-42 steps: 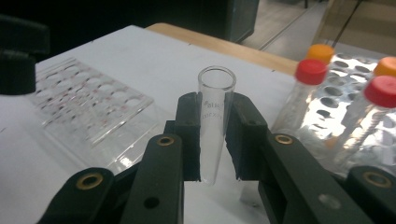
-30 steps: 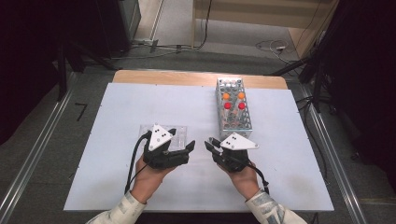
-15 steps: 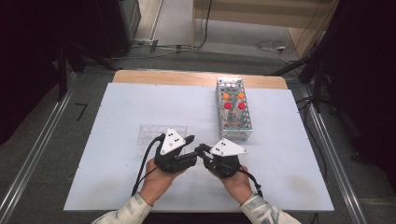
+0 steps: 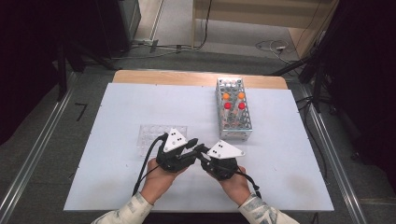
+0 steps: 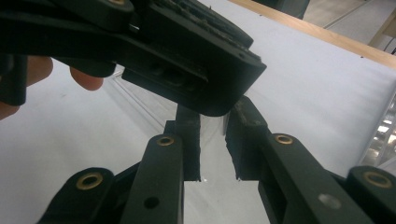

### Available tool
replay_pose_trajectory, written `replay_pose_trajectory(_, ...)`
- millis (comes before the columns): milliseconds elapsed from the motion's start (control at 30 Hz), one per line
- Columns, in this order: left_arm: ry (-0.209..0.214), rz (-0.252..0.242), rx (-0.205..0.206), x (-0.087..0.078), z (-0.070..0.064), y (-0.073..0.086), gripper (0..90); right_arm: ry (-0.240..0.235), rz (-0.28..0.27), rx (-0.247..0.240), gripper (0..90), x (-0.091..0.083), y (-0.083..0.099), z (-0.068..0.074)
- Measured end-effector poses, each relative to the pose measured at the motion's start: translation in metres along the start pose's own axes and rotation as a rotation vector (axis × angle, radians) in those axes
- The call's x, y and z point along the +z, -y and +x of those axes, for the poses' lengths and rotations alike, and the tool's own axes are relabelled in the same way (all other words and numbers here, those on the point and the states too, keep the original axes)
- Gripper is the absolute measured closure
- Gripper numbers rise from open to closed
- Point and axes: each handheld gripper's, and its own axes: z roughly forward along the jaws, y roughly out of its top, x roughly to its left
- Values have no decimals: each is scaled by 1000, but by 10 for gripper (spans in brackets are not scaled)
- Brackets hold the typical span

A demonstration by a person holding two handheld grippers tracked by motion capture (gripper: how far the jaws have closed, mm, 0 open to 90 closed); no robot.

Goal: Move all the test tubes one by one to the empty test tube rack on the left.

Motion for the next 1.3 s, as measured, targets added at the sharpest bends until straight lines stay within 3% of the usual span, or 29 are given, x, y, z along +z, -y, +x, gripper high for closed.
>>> replay_pose_trajectory(500, -1, 10, 2, 0, 0, 0, 764, 0, -7, 5, 720, -1, 0, 0)
replay_pose_trajectory(667, -1, 4, -7, -3, 2, -2, 765, -27, 4, 2, 451, 1, 0, -1)
replay_pose_trajectory(867, 9, -2, -16, -9, 5, -3, 765, -42, 26, -12, 275, 1, 3, -4)
replay_pose_trajectory(1300, 4, -19, -39, -33, 19, -9, 764, -36, 38, 37, 219, -6, 8, -16)
